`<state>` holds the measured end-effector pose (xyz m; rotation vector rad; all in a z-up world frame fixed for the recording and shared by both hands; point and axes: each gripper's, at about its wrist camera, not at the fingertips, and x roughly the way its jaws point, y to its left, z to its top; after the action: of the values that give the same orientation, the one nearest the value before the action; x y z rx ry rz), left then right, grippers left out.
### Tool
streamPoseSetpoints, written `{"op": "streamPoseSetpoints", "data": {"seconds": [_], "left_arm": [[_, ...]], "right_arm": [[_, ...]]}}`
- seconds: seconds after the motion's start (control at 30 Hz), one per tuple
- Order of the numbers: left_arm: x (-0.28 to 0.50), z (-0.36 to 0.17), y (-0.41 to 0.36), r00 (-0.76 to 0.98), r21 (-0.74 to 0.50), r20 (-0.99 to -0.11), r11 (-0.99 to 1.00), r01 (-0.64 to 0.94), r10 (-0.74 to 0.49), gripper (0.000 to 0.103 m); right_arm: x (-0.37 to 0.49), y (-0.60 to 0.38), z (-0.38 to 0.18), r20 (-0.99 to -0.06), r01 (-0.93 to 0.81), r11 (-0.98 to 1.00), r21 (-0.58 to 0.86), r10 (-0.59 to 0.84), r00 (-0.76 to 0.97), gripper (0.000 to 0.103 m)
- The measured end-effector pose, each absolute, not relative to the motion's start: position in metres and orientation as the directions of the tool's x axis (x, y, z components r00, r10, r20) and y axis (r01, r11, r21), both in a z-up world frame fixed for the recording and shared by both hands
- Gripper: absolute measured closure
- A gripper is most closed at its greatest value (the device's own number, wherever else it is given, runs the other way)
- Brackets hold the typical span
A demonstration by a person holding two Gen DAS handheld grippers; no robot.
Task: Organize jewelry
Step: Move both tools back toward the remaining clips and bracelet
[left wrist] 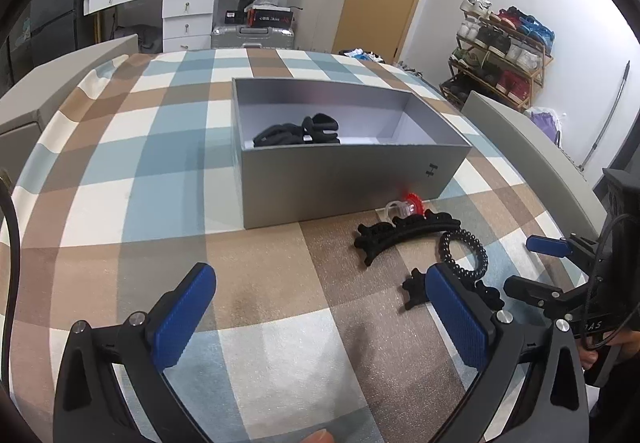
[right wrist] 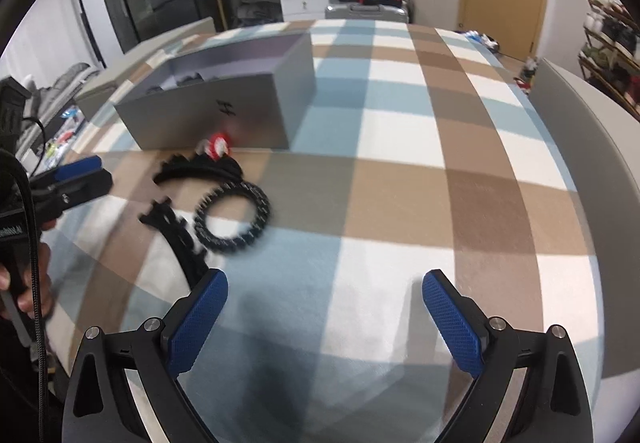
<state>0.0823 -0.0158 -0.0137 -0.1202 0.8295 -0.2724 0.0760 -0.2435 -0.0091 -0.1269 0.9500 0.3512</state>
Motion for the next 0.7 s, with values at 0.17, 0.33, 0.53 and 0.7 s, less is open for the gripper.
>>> {"op": "streamPoseSetpoints", "data": {"seconds": [0.17,0.33,0.53,0.7], "left_arm": [[0.083,-0.014,-0.017,0.637,-0.209,-0.716,0.958,0.195,-0.286,0.001],[0.080,-0.014,-0.015,0.639,-0.204,-0.717,0.960,0.191,-0.280,0.001],[0.079,-0.015,-0.008,0.644,-0.198,-0.721,0.967,0.162,-0.255,0.001],[0.079,-0.014,-0.006,0.646,-0.204,-0.719,0.966,0.157,-0.257,0.001]], "right_arm": [[0.072,-0.224,-0.012,-0.814,-0.399,0.917,-0.008,0.226,0.534,0.005],[0.073,-0.196,-0.013,-0.807,-0.460,0.887,-0.041,0.242,0.539,0.005],[0.091,-0.189,-0.013,-0.814,-0.456,0.890,-0.017,0.253,0.523,0.011],[0.100,-0.194,-0.010,-0.815,-0.449,0.893,-0.022,0.243,0.525,0.023]]}}
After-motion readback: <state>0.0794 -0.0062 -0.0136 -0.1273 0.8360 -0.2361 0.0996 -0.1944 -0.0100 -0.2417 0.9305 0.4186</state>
